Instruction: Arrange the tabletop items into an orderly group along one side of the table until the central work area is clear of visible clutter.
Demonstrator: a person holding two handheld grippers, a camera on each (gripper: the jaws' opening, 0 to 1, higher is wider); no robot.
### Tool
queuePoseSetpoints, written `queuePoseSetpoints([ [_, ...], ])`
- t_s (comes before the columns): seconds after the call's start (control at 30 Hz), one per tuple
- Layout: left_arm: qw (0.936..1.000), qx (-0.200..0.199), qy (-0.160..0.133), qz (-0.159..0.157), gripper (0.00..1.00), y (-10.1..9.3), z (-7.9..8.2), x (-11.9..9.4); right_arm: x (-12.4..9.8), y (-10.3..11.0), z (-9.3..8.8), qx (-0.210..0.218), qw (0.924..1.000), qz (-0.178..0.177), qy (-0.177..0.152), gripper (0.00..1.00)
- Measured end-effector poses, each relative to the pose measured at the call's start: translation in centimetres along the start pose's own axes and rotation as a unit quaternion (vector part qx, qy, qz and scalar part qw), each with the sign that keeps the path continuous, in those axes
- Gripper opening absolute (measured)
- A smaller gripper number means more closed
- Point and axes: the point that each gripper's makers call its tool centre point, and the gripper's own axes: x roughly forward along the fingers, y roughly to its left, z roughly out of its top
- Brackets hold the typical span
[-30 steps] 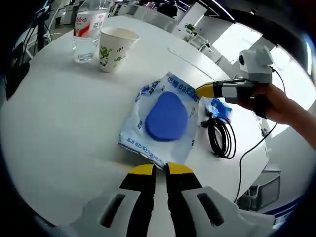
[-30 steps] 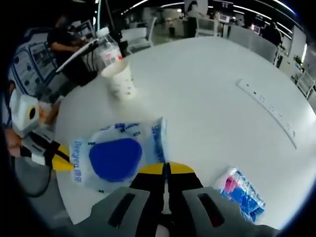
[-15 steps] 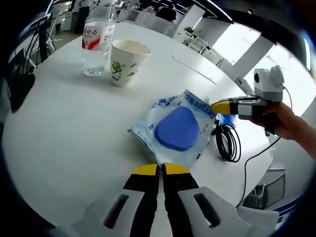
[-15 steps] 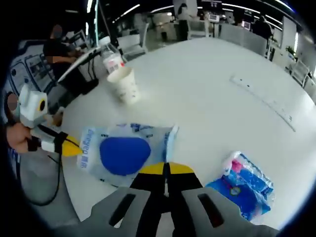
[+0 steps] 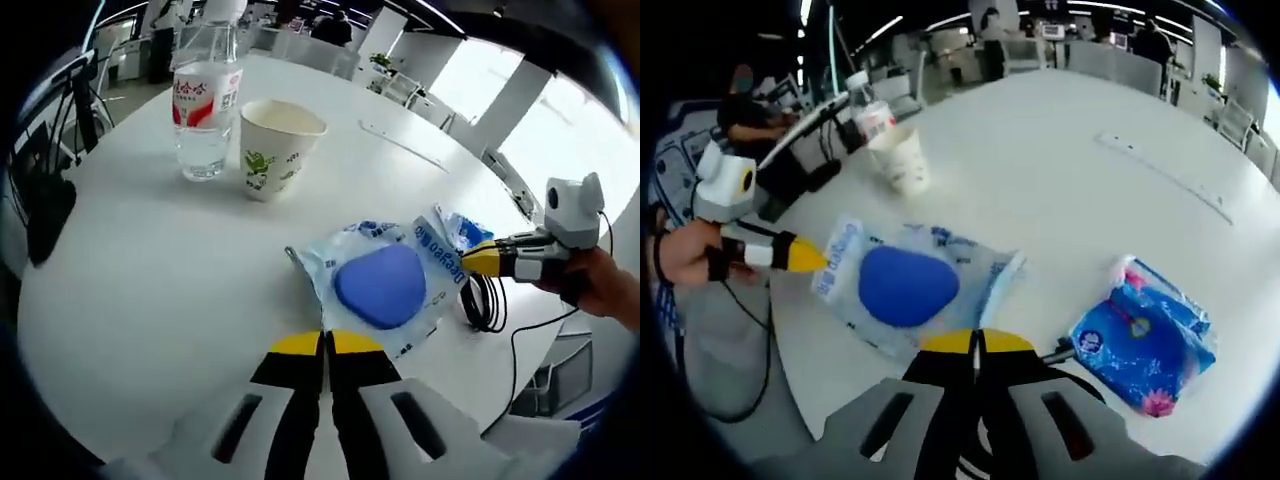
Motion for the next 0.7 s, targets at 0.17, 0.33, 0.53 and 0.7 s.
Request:
queuePoseSetpoints([
  [0.17,1.0000,0.003,0.007,-0.001,0.00,0.4,0.0,0.2,0.1,-0.2,-0.3,-0.027,0.9996,-0.002,0.011,0.00],
  [0.33,0.9998,-0.013,0.009,-0.010,0.02,0.6,-0.2,0.2,0.1,-0.2,-0.1,-0.039,0.9992,-0.001,0.010,0.04],
  [0.53,0.9994,-0.015,0.013,-0.027,0.07,0.2,-1.0,0.0,0.3,-0.2,-0.1,-0.031,0.9994,0.005,0.017,0.05],
  [0.7,0.9991,-0.003,0.028,-0.031,0.07,-0.6,-2.2,0.1,0.6,-0.1,-0.2,-0.018,0.9997,0.004,0.018,0.02],
])
